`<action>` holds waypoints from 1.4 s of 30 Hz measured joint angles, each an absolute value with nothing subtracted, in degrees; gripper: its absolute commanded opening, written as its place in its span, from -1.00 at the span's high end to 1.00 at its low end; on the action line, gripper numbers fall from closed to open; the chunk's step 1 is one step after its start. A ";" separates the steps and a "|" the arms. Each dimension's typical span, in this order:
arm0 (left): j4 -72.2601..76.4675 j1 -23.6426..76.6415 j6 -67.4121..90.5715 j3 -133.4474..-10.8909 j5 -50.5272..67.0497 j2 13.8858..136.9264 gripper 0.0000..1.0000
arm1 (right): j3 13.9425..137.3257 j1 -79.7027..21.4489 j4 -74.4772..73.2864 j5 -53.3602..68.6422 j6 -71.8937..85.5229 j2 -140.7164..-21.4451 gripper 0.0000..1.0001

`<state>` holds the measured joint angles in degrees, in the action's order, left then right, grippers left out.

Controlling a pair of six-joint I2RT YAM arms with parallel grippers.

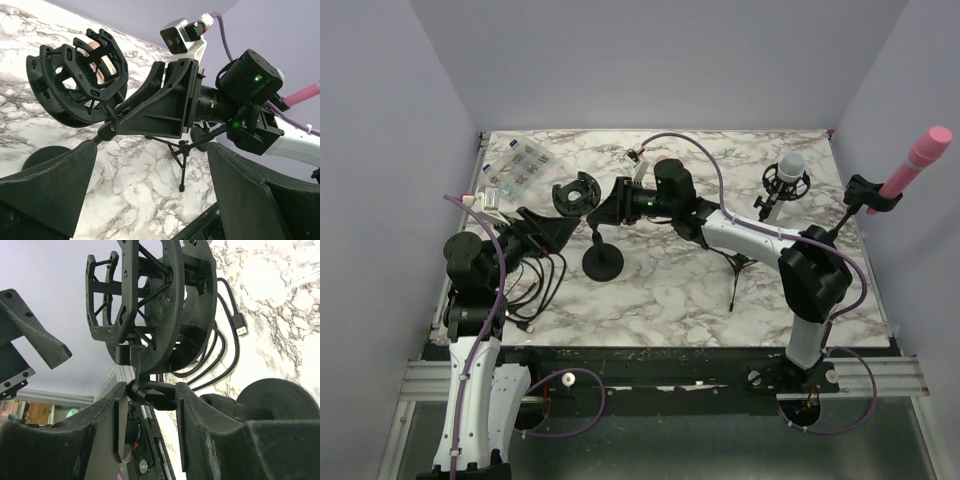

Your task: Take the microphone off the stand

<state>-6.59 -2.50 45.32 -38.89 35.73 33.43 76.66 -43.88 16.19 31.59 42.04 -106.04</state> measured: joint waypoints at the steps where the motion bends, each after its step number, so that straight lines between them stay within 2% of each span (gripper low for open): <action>1: -6.59 -2.50 45.32 -38.89 35.73 33.43 -0.91 | 76.69 -43.88 16.62 31.62 42.04 -106.28 0.31; 9: -7.22 -2.50 44.77 -38.89 35.73 33.17 -0.91 | 76.44 -44.14 16.73 31.90 41.82 -108.79 0.29; 15: -8.01 -2.50 44.31 -38.89 35.73 32.71 -0.91 | 75.55 -44.18 16.62 31.83 41.39 -109.56 0.17; 17: -8.08 -2.50 44.31 -38.89 35.73 32.73 -0.91 | 75.55 -44.14 16.60 31.81 41.30 -109.56 -0.03; 20: -8.12 -2.50 44.29 -38.89 35.73 32.67 -0.91 | 75.72 -44.23 15.49 31.55 40.56 -109.49 -0.51; 24: -8.47 -2.50 44.18 -38.89 35.73 32.45 -0.91 | 75.92 -45.10 8.80 28.86 37.39 -109.49 -0.81; 30: -8.86 -2.50 44.12 -38.89 35.73 32.34 -0.91 | 75.92 -47.35 -1.76 18.72 30.46 -109.45 -0.85; 34: -8.93 -2.50 44.12 -38.89 35.73 32.32 -0.91 | 75.90 -50.92 -4.99 7.75 26.59 -109.14 -0.86; 42: -9.04 -2.50 44.01 -38.89 35.73 32.27 -0.91 | 70.26 -62.37 5.54 -14.68 19.79 -105.71 -0.77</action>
<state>-9.04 -2.50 44.01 -38.89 35.73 32.27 70.26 -62.37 5.54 -14.68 19.79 -105.71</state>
